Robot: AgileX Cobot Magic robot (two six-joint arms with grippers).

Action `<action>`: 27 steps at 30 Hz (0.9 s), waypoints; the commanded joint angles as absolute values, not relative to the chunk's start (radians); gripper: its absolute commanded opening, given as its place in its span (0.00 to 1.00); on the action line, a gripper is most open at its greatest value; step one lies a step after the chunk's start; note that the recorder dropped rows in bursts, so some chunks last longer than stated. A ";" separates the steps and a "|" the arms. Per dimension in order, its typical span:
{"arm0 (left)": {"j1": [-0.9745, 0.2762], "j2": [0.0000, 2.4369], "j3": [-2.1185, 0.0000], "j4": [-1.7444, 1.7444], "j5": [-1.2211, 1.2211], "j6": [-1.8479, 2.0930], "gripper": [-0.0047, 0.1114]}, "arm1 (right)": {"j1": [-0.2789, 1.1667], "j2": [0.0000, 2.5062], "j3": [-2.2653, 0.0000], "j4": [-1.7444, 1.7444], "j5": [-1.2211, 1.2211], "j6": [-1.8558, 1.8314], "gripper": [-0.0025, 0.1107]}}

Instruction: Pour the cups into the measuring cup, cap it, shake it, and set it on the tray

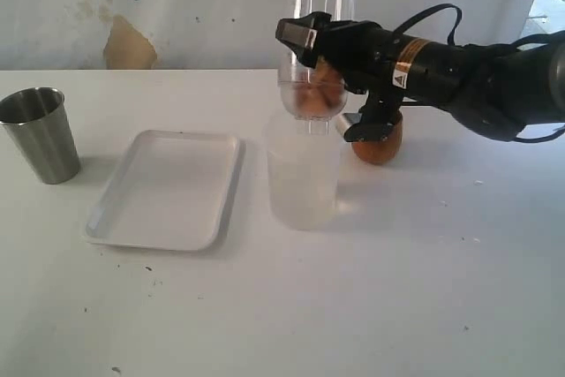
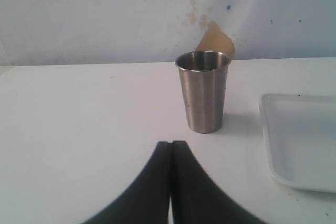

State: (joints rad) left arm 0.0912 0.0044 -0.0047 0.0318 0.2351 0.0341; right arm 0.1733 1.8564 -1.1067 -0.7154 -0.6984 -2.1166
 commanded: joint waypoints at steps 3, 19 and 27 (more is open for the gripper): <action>0.088 0.000 0.000 0.023 0.233 0.032 0.04 | 0.169 1.846 -1.117 -0.714 -0.758 -2.136 0.02; 0.088 0.000 0.000 0.023 0.233 0.032 0.04 | 0.169 1.846 -1.115 -0.724 -0.841 -2.136 0.02; 0.088 0.000 0.000 0.023 0.233 0.032 0.04 | 0.169 1.846 -1.115 -0.760 -0.835 -2.136 0.02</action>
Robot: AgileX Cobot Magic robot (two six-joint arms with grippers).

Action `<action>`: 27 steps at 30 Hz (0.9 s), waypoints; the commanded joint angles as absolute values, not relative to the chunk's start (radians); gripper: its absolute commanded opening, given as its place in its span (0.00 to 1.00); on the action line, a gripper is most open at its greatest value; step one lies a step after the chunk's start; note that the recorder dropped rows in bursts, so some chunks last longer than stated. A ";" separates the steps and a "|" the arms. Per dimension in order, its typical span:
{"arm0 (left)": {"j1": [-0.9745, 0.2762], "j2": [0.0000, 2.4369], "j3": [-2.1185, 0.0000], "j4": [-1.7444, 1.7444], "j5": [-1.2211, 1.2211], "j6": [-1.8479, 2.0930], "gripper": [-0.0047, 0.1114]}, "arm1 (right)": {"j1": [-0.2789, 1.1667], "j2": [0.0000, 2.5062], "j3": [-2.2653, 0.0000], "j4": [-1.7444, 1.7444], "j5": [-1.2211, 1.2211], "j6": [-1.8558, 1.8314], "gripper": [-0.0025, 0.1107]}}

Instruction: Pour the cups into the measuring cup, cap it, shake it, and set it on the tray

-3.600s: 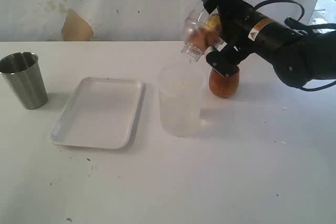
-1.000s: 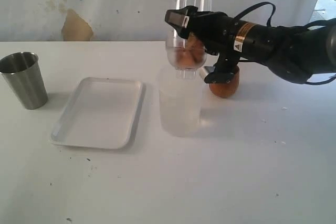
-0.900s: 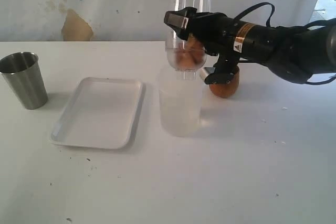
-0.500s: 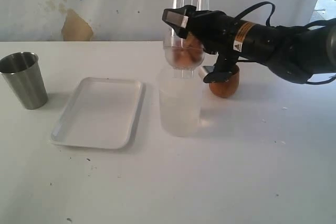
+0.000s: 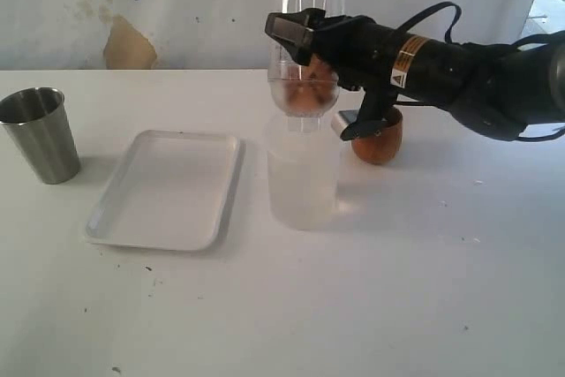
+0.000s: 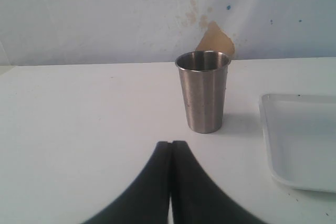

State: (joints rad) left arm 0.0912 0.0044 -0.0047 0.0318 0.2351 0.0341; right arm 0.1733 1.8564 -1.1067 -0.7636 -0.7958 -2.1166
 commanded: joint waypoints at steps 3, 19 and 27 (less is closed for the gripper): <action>0.088 0.000 0.000 0.023 0.233 0.032 0.04 | 0.169 1.846 -1.115 -0.760 -0.835 -2.136 0.02; 0.088 0.000 0.000 0.023 0.233 0.032 0.04 | 0.169 1.846 -1.115 -0.760 -0.825 -2.136 0.02; 0.088 0.000 0.000 0.023 0.233 0.032 0.04 | 0.169 1.846 -1.115 -0.760 -0.806 -2.136 0.02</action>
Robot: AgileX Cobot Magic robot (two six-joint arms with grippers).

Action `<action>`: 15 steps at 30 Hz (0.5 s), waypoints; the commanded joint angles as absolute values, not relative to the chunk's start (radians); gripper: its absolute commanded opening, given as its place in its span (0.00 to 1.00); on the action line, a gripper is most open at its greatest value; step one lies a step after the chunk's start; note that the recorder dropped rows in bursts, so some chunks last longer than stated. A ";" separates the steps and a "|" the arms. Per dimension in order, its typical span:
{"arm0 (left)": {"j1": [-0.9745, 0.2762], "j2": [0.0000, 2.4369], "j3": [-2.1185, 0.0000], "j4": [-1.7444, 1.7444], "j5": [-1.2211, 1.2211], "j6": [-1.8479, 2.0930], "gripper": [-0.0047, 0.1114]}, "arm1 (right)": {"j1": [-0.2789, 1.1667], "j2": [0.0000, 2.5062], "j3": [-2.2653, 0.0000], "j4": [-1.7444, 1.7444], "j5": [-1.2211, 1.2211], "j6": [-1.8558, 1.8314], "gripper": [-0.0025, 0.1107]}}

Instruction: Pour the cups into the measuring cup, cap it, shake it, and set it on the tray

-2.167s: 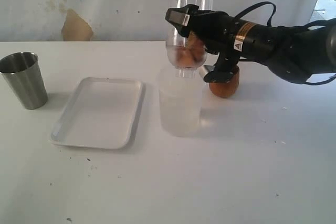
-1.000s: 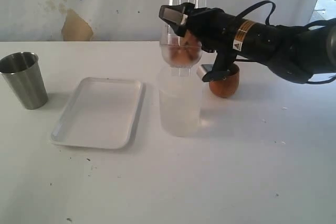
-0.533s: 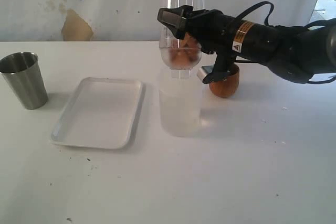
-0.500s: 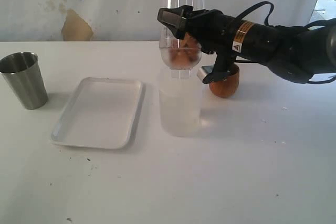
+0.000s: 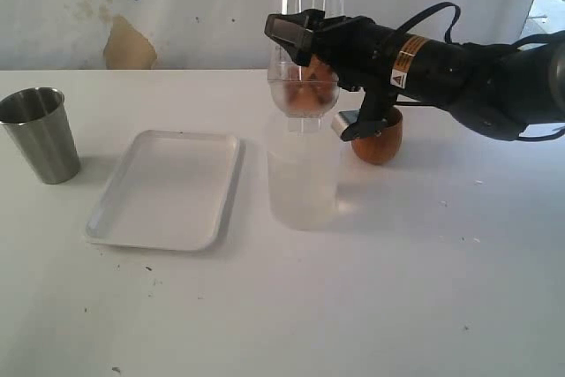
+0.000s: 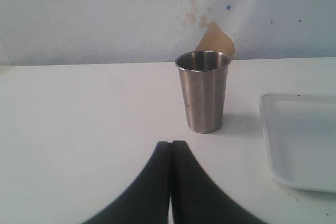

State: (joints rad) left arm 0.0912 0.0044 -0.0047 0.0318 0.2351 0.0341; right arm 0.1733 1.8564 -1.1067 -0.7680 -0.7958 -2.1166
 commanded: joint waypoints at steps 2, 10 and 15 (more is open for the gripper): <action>0.088 0.000 0.000 0.023 0.233 0.032 0.04 | 0.169 1.846 -1.115 -0.760 -0.784 -2.136 0.02; 0.088 0.000 0.000 0.023 0.233 0.032 0.04 | 0.169 1.846 -1.115 -0.752 -0.743 -2.029 0.02; 0.088 0.000 0.000 0.023 0.233 0.032 0.04 | 0.169 1.846 -1.115 -0.752 -0.713 -1.866 0.02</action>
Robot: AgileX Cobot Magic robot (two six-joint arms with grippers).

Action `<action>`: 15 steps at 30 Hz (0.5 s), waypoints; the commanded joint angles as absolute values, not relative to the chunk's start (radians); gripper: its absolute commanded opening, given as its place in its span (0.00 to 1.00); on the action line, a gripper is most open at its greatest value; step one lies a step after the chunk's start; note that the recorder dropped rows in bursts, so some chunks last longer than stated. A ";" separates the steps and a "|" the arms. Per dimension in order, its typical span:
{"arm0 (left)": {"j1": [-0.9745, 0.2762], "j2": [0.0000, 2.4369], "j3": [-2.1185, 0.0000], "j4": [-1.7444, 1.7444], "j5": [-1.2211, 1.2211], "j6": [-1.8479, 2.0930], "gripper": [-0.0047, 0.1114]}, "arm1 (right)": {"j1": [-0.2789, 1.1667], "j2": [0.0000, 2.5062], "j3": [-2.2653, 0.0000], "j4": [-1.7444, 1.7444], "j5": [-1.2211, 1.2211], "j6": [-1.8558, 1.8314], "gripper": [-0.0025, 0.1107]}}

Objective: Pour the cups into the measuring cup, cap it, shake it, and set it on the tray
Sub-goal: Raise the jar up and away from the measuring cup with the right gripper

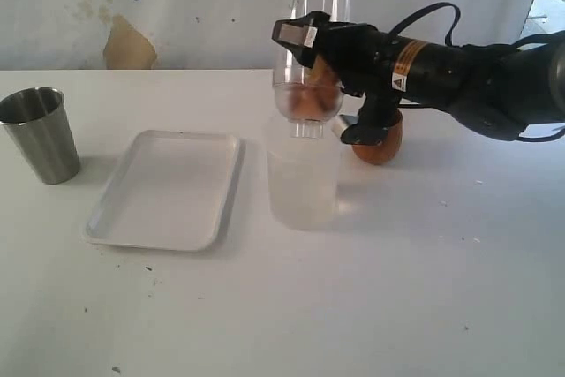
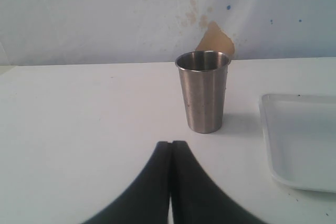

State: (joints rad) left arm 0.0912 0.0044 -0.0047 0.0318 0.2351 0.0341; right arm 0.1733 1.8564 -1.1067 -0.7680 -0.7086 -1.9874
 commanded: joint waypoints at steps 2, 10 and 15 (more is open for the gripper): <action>0.088 0.000 0.000 0.023 0.233 0.032 0.04 | 0.169 1.846 -1.115 -0.752 -0.713 -1.852 0.02; 0.088 0.000 0.000 0.023 0.233 0.032 0.04 | 0.169 1.846 -1.115 -0.606 -0.702 -1.727 0.02; 0.088 0.000 0.000 0.023 0.233 0.032 0.04 | 0.169 1.846 -1.115 -0.028 -0.732 -1.521 0.02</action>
State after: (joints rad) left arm 0.0912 0.0044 -0.0047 0.0318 0.2351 0.0341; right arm 0.1733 1.8564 -1.1067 -0.3940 -0.6846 -1.6419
